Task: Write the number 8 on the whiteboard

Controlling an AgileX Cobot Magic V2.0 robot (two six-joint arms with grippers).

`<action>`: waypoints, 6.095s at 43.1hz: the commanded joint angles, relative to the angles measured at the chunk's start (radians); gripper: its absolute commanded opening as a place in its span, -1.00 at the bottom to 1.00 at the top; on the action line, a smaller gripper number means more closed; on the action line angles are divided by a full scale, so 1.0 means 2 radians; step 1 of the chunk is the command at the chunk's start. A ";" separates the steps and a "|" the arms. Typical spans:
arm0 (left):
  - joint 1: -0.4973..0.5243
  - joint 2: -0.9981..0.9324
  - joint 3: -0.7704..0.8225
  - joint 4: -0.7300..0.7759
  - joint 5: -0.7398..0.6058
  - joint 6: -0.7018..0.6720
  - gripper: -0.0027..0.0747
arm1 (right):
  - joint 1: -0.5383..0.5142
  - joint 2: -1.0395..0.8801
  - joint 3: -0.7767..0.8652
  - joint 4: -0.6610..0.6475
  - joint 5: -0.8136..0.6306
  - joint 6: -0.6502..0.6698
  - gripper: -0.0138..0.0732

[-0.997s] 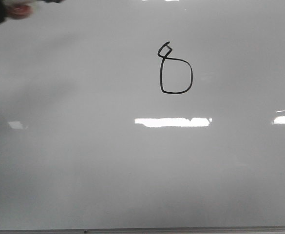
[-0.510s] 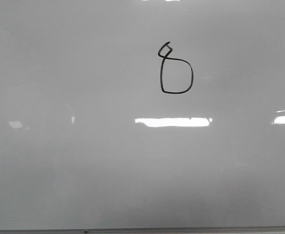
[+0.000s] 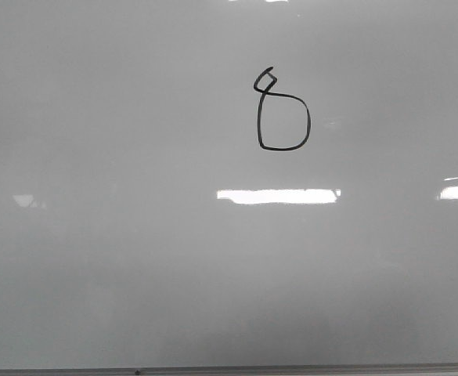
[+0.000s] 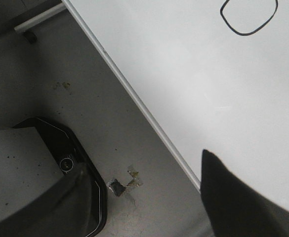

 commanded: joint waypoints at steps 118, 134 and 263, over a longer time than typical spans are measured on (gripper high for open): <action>-0.225 -0.324 -0.006 -0.010 0.154 -0.030 -0.99 | -0.048 -0.206 0.085 -0.161 -0.029 0.333 -0.93; -0.225 -0.324 -0.005 -0.010 0.152 -0.030 -0.99 | -0.048 -0.206 0.085 -0.161 -0.029 0.333 -0.93; -0.015 -0.721 0.492 -0.101 -0.309 0.055 -0.98 | -0.139 -0.398 0.316 -0.171 -0.363 0.333 -0.93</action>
